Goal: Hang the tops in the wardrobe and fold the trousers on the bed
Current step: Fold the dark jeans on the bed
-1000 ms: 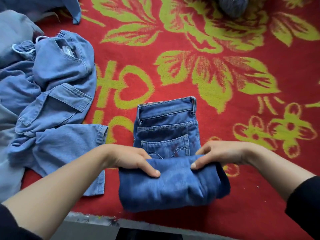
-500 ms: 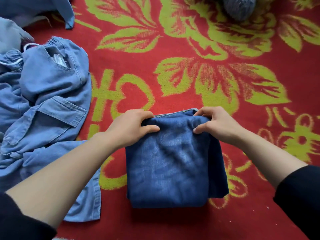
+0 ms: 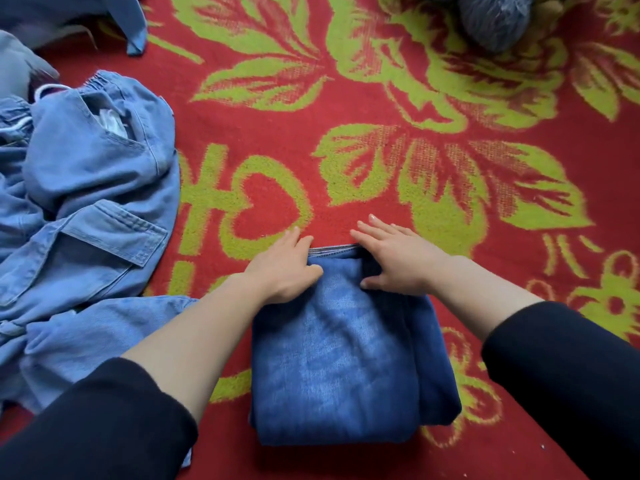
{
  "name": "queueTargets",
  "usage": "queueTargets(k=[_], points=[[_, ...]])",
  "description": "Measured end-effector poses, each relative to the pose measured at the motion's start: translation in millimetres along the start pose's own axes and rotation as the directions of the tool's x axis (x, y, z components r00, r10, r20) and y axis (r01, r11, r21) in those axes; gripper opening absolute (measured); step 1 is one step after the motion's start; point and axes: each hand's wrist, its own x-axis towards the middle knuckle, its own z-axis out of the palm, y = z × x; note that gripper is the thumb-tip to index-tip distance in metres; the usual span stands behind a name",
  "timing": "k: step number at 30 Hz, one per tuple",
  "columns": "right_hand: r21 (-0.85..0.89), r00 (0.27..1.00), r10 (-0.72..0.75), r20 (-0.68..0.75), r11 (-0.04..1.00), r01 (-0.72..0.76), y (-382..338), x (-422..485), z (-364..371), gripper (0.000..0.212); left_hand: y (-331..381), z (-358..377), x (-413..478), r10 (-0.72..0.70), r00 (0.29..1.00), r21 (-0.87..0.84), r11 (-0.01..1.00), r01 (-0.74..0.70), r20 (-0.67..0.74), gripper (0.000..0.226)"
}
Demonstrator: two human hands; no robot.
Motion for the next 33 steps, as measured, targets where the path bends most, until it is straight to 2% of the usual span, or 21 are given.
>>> queueTargets(k=[4, 9, 13, 15, 18, 21, 24, 27, 33], points=[[0.072, 0.977, 0.097, 0.192, 0.991, -0.112, -9, 21, -14, 0.103, 1, 3, -5, -0.012, 1.000, 0.029, 1.000, 0.012, -0.007, 0.069], [0.121, 0.955, 0.175, 0.237, 0.971, -0.208, -19, 28, -8, 0.085, 3, 8, -16, -0.053, 0.999, 0.125, 0.991, 0.054, -0.015, 0.070], [0.170, 0.955, 0.126, 0.269, 0.970, -0.176, -31, 6, 15, 0.056, 3, 33, -45, -0.069, 0.998, 0.040, 0.997, 0.069, -0.001, 0.070], [0.194, 0.967, 0.082, 0.241, 0.972, -0.131, -38, -15, 36, 0.047, 5, 54, -68, -0.064, 0.997, -0.022, 0.998, 0.063, -0.053, 0.065], [0.200, 0.993, -0.022, 0.114, 0.980, -0.001, -52, -51, 67, 0.048, 11, 88, -111, -0.103, 0.984, -0.132, 0.988, 0.084, -0.146, 0.053], [0.127, 0.990, -0.142, -0.013, 0.982, 0.142, -72, -90, 89, 0.046, 16, 124, -156, -0.163, 0.963, -0.207, 0.971, 0.119, -0.214, 0.048], [0.033, 0.963, -0.263, -0.052, 0.964, 0.265, -98, -128, 93, 0.042, 19, 150, -203, -0.237, 0.947, -0.291, 0.942, 0.169, -0.216, 0.041], [-0.072, 0.924, -0.381, -0.030, 0.923, 0.378, -131, -159, 85, 0.040, 22, 168, -254, -0.279, 0.933, -0.360, 0.914, 0.186, -0.229, 0.034], [-0.199, 0.834, -0.533, 0.145, 0.810, 0.552, -223, -197, 75, 0.042, 5, 212, -362, -0.345, 0.920, -0.572, 0.800, 0.183, -0.188, 0.036]])
